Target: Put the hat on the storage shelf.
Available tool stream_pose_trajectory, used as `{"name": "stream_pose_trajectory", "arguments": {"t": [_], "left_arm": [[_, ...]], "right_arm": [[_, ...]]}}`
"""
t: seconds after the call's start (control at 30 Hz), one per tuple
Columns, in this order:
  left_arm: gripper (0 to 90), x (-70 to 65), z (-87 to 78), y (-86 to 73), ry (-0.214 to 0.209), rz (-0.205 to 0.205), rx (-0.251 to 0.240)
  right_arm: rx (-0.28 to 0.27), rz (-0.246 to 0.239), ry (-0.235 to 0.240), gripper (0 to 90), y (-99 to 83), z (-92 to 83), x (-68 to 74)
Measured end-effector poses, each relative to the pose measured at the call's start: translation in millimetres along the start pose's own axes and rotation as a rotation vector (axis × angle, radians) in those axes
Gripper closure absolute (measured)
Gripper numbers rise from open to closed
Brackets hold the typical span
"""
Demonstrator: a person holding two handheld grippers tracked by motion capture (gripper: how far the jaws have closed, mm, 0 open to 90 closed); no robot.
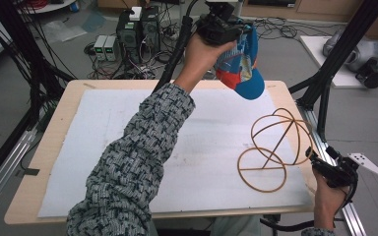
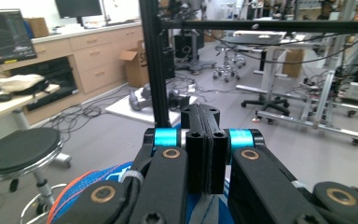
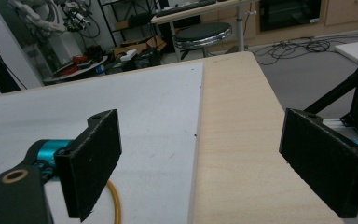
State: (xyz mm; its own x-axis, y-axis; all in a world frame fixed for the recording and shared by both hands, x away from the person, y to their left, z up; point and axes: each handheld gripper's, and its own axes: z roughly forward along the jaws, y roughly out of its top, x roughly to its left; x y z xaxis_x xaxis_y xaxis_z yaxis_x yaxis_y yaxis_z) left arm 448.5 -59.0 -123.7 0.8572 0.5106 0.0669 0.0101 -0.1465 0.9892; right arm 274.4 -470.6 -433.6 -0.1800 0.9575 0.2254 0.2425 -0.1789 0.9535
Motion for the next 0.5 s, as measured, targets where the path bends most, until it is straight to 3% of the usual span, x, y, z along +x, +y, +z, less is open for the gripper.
{"name": "stream_pose_trajectory", "arguments": {"t": [0.3,0.5], "left_arm": [[89.1,-18.0,5.5,19.5,-0.048,0.019,-0.019],[89.2,-29.4,9.3,28.6,-0.085,0.011,-0.034]], "right_arm": [[0.011,0.020,-0.007,11.9,0.1,-2.2,-0.1],[0.007,0.016,-0.007,11.9,0.1,-2.9,0.0]]}}
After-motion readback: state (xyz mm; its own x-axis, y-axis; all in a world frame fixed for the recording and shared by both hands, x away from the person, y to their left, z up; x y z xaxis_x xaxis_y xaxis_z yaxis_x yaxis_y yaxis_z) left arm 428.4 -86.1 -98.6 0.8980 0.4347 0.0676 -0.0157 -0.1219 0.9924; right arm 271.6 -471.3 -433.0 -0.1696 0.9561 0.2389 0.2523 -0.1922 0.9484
